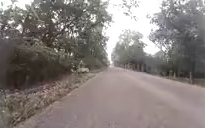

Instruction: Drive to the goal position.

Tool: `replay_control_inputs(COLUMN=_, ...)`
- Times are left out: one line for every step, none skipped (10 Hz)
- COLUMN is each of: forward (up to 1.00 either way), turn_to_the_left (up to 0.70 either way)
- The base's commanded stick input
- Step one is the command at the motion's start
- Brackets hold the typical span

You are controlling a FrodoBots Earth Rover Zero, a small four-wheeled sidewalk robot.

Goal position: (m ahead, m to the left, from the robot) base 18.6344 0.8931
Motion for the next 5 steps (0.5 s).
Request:
replay_control_inputs(forward=0.7, turn_to_the_left=0.0)
replay_control_inputs(forward=0.7, turn_to_the_left=0.0)
replay_control_inputs(forward=0.7, turn_to_the_left=0.0)
replay_control_inputs(forward=0.7, turn_to_the_left=0.0)
replay_control_inputs(forward=0.7, turn_to_the_left=0.0)
